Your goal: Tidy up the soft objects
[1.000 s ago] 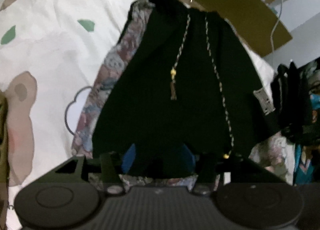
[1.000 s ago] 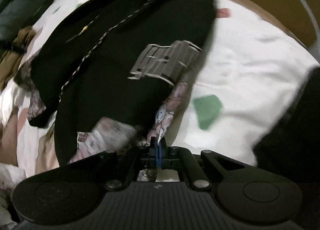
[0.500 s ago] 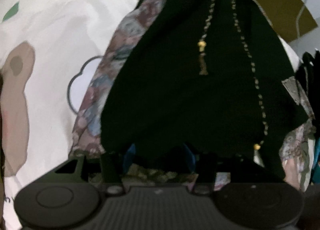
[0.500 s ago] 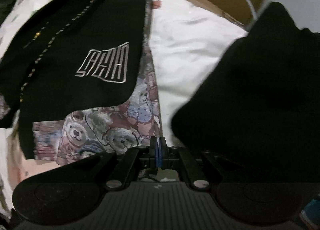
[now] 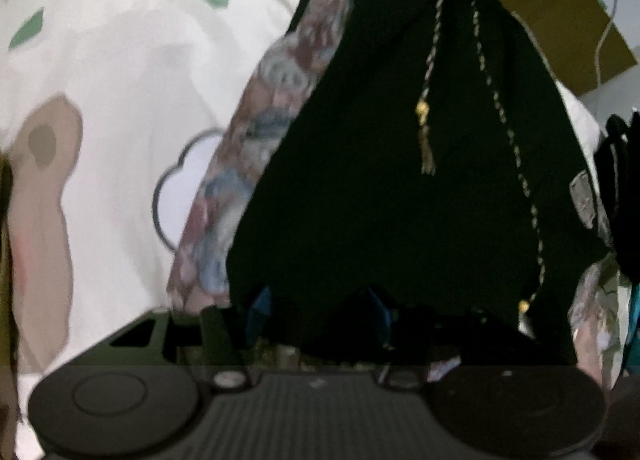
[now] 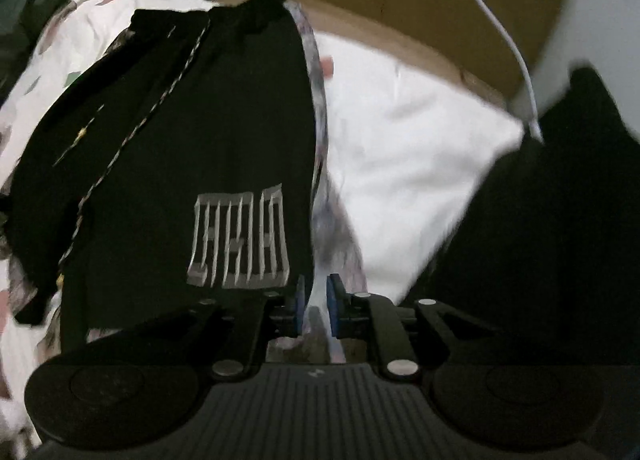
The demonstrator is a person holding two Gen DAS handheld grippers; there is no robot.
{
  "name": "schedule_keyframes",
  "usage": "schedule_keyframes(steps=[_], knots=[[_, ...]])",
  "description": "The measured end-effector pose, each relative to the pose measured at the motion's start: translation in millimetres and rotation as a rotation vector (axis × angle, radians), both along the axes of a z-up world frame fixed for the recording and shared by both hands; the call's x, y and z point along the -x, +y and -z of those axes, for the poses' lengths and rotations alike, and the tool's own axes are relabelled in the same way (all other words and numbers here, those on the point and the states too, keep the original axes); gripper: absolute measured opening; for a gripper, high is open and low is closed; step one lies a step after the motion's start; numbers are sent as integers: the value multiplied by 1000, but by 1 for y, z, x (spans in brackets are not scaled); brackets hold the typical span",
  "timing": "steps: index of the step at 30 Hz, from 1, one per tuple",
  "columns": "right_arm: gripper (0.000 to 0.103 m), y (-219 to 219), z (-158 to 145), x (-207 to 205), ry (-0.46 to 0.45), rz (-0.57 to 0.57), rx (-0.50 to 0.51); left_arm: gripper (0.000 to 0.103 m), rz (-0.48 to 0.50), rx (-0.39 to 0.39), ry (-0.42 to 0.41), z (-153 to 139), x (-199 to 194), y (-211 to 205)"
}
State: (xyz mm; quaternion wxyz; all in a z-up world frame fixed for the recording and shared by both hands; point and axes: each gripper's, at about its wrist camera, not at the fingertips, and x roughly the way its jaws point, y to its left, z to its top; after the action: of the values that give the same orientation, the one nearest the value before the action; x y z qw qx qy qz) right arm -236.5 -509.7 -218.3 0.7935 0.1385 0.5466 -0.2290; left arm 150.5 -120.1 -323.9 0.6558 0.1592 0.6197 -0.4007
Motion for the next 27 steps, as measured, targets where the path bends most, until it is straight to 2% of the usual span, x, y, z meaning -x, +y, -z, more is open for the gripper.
schedule_keyframes(steps=[4, 10, 12, 18, 26, 27], knots=[[15, -26, 22, -37, 3, -9, -13, 57, 11, 19, -41, -4, -11, -10], [15, -43, 57, -54, 31, -20, -16, 58, -7, 45, -95, -7, -27, -23], [15, -46, 64, -53, 22, -19, -60, 58, -12, 55, -100, -5, -34, -27], [15, -48, 70, -56, -7, -24, -97, 60, -7, 100, -91, -1, -49, -38], [15, -51, 88, -82, 74, -73, -81, 61, -20, 128, -106, 6, -62, -50], [8, -49, 91, -85, 85, -94, -82, 61, -21, 121, -109, 9, -64, -51]])
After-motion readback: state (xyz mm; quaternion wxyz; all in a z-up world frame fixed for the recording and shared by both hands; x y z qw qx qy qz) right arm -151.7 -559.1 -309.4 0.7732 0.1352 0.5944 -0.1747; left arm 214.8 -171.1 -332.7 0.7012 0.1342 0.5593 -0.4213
